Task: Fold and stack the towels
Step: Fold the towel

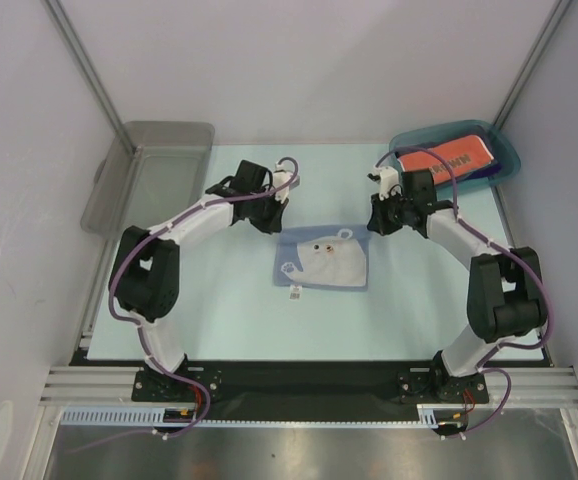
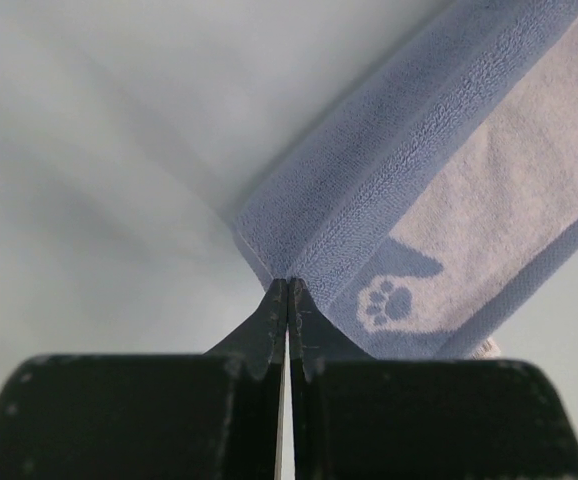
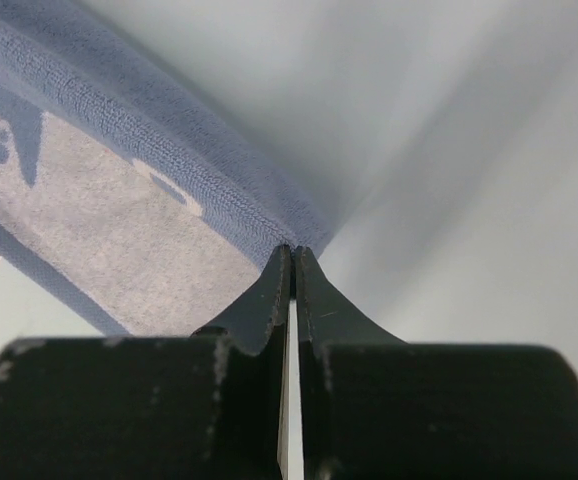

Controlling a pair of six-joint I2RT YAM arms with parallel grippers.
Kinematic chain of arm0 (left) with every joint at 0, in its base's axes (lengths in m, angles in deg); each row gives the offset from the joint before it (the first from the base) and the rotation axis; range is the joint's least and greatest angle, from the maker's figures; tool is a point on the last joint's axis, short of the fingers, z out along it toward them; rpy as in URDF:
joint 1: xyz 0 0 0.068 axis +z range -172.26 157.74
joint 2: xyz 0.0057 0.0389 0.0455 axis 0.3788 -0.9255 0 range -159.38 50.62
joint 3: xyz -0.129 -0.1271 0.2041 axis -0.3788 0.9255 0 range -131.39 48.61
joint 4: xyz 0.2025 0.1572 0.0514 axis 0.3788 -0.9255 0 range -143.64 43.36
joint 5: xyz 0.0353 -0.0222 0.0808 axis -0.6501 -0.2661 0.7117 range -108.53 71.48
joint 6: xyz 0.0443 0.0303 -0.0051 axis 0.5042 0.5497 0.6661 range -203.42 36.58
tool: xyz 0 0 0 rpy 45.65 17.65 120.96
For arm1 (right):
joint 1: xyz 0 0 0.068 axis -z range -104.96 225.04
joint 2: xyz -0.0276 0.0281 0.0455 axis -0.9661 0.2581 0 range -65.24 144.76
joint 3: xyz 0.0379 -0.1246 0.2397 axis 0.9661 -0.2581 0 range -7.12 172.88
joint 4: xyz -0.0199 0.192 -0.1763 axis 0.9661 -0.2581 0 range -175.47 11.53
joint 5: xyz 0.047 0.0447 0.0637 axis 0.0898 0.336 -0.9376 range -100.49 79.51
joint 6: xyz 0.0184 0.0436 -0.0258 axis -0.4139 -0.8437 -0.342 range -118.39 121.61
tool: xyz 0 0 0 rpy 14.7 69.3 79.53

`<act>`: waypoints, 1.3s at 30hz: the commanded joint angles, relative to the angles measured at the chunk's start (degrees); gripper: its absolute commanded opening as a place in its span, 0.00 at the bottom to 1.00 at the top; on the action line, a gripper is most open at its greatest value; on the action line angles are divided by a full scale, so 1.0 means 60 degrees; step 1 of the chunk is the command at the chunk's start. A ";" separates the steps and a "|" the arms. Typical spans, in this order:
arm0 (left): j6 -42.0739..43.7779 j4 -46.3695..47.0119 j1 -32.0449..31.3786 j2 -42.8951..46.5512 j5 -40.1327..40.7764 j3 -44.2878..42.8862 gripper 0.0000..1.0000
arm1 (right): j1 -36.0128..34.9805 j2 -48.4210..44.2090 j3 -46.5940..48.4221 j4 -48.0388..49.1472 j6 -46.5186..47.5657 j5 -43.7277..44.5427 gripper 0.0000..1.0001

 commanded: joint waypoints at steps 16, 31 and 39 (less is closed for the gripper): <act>-0.0754 -0.0274 -0.0514 0.2003 0.0084 0.2004 0.00 | -0.0736 -0.1954 -0.2014 -0.0609 -0.1960 0.1050 0.00; -0.1091 -0.0319 -0.1056 0.2457 0.0363 0.2971 0.00 | -0.0898 -0.2086 -0.2512 -0.1297 -0.2721 0.0801 0.00; -0.1266 -0.0333 -0.1189 0.2531 0.0567 0.3132 0.00 | -0.0942 -0.2277 -0.2747 -0.1282 -0.2986 0.0523 0.07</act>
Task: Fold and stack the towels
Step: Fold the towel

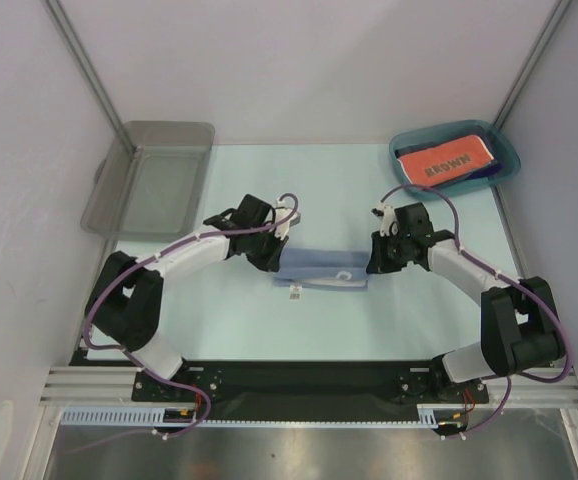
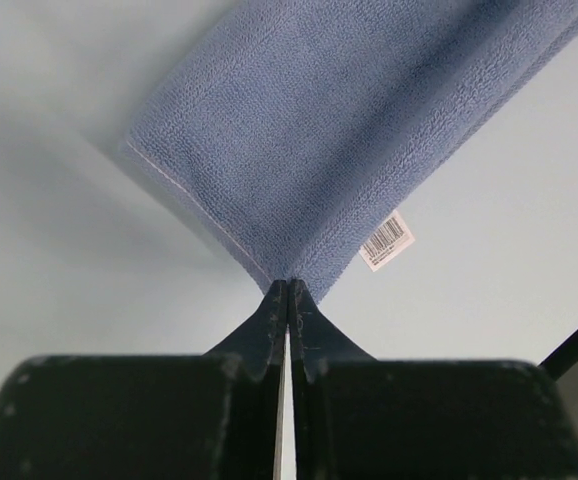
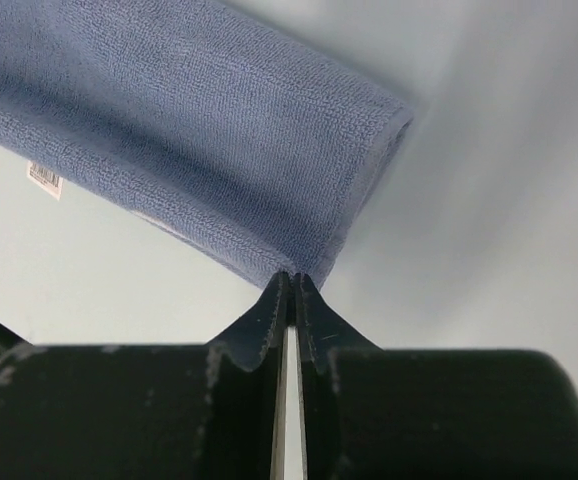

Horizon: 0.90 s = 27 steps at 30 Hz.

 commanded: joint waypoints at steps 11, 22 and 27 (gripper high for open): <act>-0.0367 -0.1344 -0.0221 0.0513 0.1671 -0.0603 0.37 | -0.0174 -0.0573 0.0928 -0.1426 -0.0769 0.0217 0.39; -0.2636 0.1377 -0.0206 0.0516 0.0192 0.0185 0.37 | -0.0379 -0.0517 -0.0342 0.1364 -0.3011 -0.0732 0.28; -0.3004 0.1526 -0.0162 -0.0759 0.1170 0.0099 0.35 | -0.0263 0.0187 -0.1149 0.2496 -0.3056 -0.0266 0.28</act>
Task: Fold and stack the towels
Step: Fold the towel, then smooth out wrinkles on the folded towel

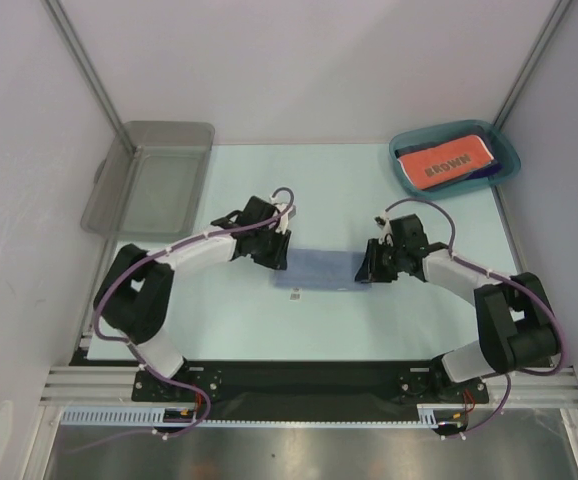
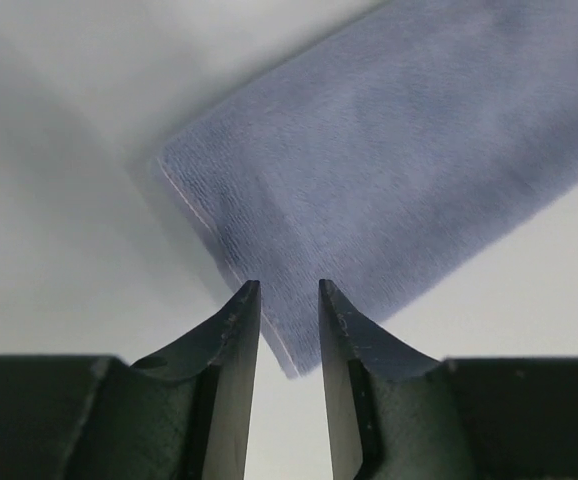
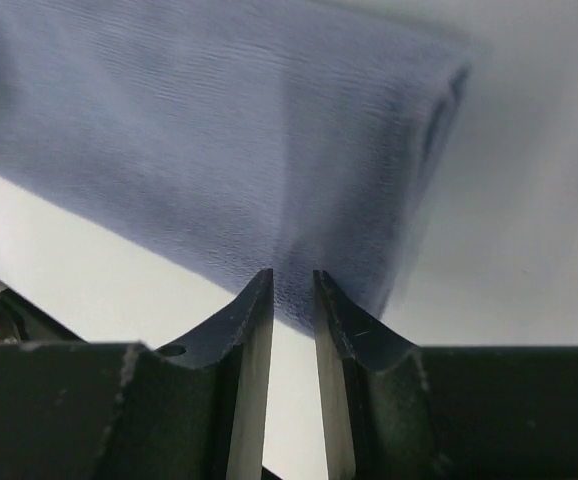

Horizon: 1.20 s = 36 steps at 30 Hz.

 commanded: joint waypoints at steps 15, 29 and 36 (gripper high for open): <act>-0.1494 -0.0473 0.0705 -0.0265 0.0755 -0.1278 0.41 | 0.0183 -0.0682 0.0199 0.0842 -0.0078 0.0484 0.31; -0.1713 0.0919 0.1012 -0.2298 -0.0039 -0.0912 0.41 | 0.1179 0.1912 0.0377 0.2805 0.0799 0.0308 0.30; -0.1787 0.0394 0.1159 -0.1805 0.0167 -0.1379 0.43 | 0.1209 0.1242 0.0889 0.1842 0.0832 -0.0144 0.32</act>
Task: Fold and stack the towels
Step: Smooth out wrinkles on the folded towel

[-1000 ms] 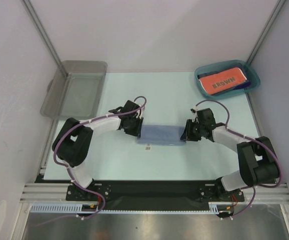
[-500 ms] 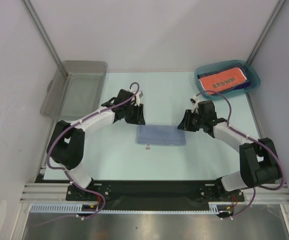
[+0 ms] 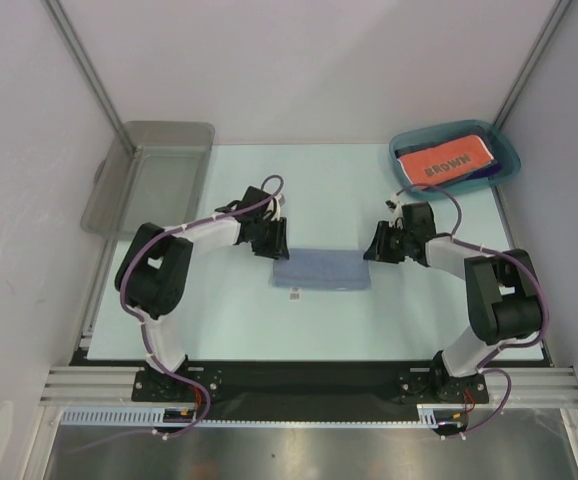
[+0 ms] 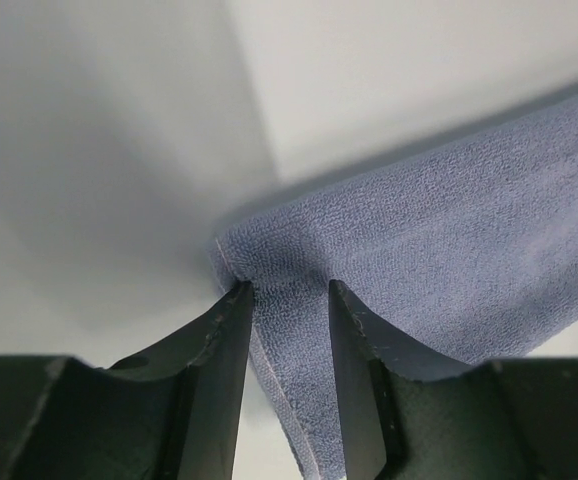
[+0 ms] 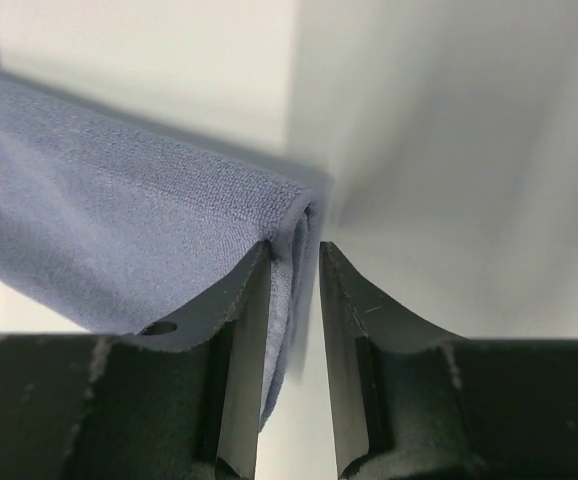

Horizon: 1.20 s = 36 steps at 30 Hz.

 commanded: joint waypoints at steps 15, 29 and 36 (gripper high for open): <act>-0.0327 -0.0156 -0.0560 0.3460 -0.1564 0.2112 0.45 | -0.0798 -0.2783 -0.0967 -0.1198 -0.1191 -0.1786 0.31; -0.0767 -0.0884 -0.0619 0.3019 0.0470 0.2570 0.42 | -0.0857 -0.3338 -0.1717 -0.1673 -0.0855 -0.0704 0.36; -0.0650 -0.2219 -0.0605 0.3943 0.1337 0.1456 0.55 | -0.0521 -0.3912 -0.1233 -0.2278 -0.0869 -0.0117 0.53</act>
